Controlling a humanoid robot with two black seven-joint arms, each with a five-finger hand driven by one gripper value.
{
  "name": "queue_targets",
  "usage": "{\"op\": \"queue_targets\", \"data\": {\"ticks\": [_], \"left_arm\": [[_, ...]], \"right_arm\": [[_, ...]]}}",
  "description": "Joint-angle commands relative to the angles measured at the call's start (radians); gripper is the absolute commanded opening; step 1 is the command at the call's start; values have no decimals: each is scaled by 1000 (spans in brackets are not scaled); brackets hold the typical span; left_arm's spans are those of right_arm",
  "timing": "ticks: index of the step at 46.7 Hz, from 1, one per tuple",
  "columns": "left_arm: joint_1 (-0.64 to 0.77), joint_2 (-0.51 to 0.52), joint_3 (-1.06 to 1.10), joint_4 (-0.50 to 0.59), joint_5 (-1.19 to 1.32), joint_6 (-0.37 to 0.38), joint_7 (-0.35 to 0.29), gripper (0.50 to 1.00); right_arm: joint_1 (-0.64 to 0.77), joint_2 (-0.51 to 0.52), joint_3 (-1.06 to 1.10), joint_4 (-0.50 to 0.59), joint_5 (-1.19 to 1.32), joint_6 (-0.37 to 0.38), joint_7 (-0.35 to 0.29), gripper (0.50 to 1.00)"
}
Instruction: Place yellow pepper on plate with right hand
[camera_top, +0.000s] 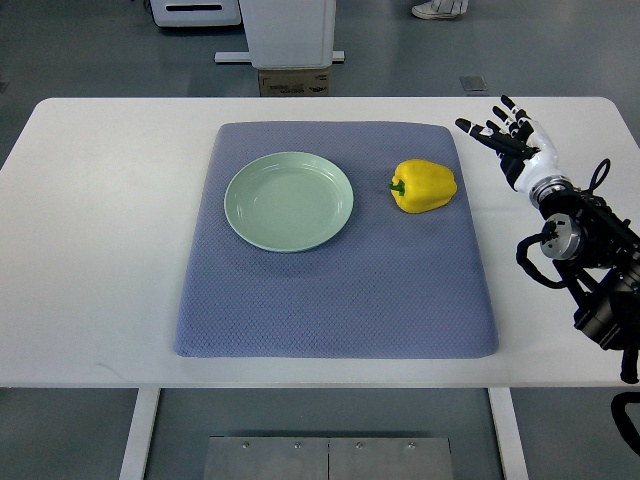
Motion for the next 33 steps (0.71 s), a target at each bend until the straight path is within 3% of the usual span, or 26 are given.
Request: {"op": "queue_targets", "data": {"ticks": [1, 33], "left_arm": [[0, 0, 0, 0, 1, 0, 0, 1000], [0, 0, 0, 0, 1, 1, 0, 1000]], "right_arm": [[4, -4, -4, 0, 35, 0, 0, 1000], [4, -1, -7, 2, 79, 0, 2, 1000]]}}
